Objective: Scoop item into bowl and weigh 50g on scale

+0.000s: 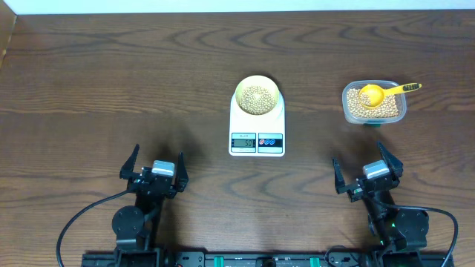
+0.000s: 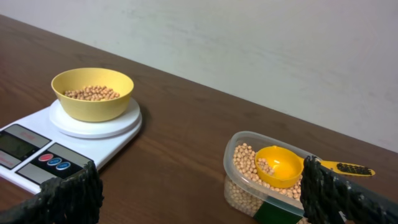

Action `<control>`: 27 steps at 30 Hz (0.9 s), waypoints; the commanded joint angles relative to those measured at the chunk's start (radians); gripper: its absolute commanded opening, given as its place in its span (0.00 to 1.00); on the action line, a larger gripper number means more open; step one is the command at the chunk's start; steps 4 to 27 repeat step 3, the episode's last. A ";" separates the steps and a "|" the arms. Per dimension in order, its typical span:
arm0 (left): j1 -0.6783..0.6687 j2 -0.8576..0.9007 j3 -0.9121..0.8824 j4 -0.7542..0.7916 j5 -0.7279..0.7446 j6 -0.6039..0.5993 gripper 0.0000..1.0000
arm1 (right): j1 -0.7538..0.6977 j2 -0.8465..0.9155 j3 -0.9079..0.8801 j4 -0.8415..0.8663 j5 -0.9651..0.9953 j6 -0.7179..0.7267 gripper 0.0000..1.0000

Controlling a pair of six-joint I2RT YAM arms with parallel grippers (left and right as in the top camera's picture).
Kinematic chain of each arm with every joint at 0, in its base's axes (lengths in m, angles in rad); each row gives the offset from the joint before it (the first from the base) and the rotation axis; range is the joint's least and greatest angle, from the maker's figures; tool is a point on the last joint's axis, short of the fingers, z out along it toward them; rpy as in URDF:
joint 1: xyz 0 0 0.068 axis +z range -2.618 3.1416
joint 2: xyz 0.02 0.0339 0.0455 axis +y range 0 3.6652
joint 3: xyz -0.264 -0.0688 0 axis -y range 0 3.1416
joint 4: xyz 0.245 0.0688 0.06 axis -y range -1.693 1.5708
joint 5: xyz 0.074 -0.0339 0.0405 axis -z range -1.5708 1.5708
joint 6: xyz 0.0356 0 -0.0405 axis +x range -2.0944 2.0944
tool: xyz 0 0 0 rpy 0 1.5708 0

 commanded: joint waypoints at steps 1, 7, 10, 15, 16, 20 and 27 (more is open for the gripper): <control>0.004 -0.005 -0.017 -0.037 -0.005 -0.010 0.98 | 0.005 -0.005 -0.001 -0.005 0.006 -0.011 0.99; 0.004 -0.005 -0.017 -0.037 -0.005 -0.010 0.98 | 0.005 -0.005 -0.001 -0.005 0.006 -0.011 0.99; 0.004 -0.005 -0.017 -0.037 -0.005 -0.010 0.98 | 0.005 -0.005 -0.001 -0.005 0.006 -0.011 0.99; 0.004 -0.005 -0.017 -0.037 -0.005 -0.010 0.98 | 0.005 -0.005 -0.001 -0.005 0.006 -0.011 0.99; 0.004 -0.005 -0.017 -0.037 -0.005 -0.010 0.98 | 0.005 -0.005 -0.001 -0.005 0.006 -0.011 0.99; 0.004 -0.005 -0.017 -0.037 -0.005 -0.010 0.98 | 0.005 -0.005 -0.001 -0.005 0.006 -0.011 0.99; 0.004 -0.005 -0.017 -0.037 -0.005 -0.010 0.98 | 0.005 -0.005 -0.001 -0.005 0.006 -0.011 0.99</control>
